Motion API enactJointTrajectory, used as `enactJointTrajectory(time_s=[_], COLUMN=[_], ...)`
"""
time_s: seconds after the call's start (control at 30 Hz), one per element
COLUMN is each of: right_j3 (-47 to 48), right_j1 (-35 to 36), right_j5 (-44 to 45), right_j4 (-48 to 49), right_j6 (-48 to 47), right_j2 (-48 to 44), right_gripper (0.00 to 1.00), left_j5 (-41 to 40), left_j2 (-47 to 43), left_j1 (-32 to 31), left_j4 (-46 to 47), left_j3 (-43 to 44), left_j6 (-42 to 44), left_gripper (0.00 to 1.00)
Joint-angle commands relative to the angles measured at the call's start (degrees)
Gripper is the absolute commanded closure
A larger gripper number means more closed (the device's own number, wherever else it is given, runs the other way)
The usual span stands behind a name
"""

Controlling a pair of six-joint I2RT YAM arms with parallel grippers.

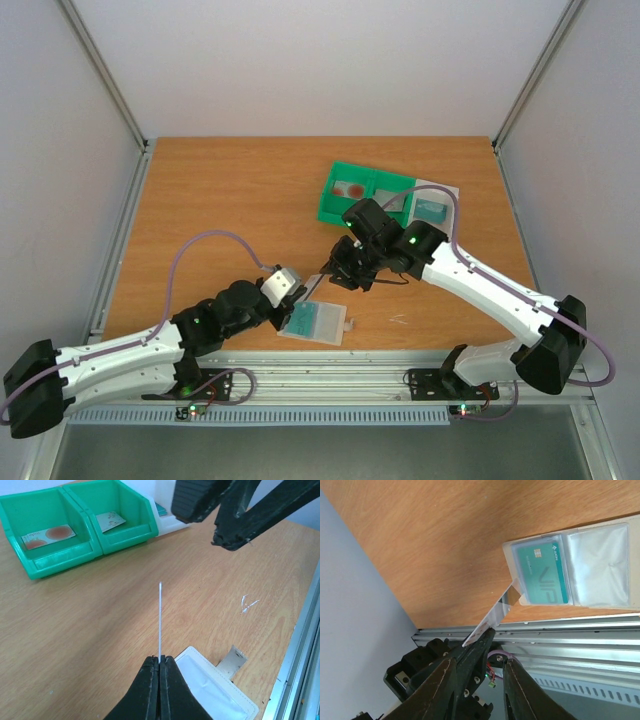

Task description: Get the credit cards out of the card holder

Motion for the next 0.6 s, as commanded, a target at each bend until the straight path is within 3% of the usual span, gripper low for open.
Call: enactJointTrajectory(time_s=[0.0,0.57], right_j3=[2.5,4.6], right_j1=[-0.2,0.0], right_j5=[-0.8,-4.7], right_j4=[0.4,1.0], right_j6=[2.6,2.9], right_j2=[1.8,8.4], right_gripper=[0.74,0.74], left_j5=[0.5,0.6], left_j2=[-0.6,-0.9], left_j1=[-0.3,-0.3], left_j4=[4.9,5.4], left_j3=[-0.8,-1.5], left_j6=[2.5,3.7], left_gripper=[1.00,0.99])
